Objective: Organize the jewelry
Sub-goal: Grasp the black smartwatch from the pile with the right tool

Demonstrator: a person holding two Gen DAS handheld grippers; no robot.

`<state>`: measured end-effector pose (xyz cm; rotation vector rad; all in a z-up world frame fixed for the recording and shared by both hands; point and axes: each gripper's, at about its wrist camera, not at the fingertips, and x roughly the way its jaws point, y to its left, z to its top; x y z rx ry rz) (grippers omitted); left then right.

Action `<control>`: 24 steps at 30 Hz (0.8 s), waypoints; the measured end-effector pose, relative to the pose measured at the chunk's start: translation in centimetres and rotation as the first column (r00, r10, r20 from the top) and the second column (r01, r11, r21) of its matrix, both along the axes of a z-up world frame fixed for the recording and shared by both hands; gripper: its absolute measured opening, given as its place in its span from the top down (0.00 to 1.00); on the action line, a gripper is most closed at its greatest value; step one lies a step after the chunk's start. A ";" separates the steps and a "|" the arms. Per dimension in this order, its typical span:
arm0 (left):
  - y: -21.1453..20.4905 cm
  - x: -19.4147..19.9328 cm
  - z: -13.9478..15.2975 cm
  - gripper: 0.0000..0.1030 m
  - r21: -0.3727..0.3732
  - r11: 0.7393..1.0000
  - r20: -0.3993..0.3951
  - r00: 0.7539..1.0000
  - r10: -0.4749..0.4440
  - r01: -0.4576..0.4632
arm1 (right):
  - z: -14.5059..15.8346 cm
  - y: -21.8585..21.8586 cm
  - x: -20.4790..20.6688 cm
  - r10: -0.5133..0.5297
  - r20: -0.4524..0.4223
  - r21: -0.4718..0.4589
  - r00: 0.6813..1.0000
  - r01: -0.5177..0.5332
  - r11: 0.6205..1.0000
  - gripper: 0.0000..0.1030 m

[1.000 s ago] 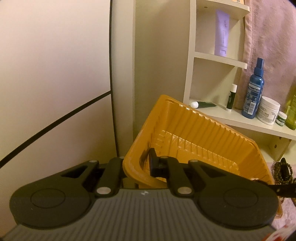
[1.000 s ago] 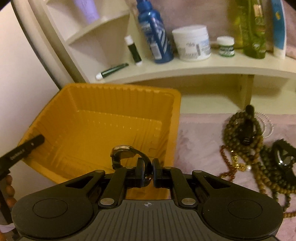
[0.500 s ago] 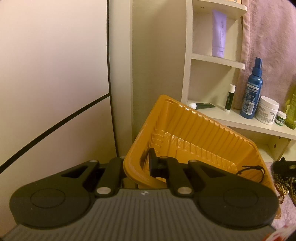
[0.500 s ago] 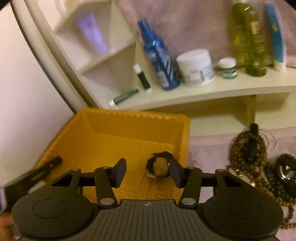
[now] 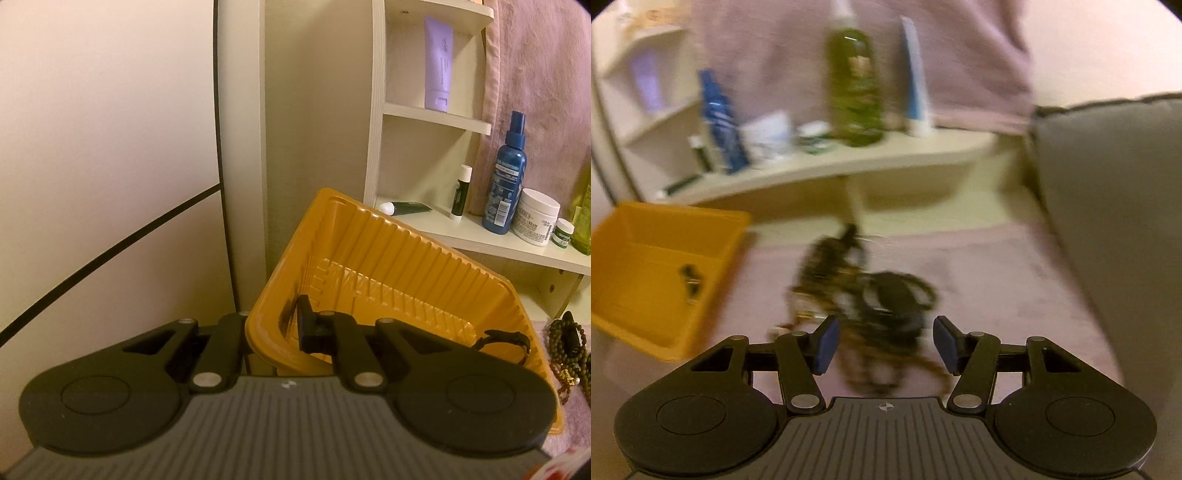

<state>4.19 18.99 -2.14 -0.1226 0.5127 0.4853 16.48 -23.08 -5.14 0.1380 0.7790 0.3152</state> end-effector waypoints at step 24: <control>-0.1 0.0 0.0 0.91 0.009 1.000 0.000 1.000 -0.012 0.012 | -0.5 -2.7 3.9 -0.147 -0.135 0.283 0.980 0.180 0.942 0.78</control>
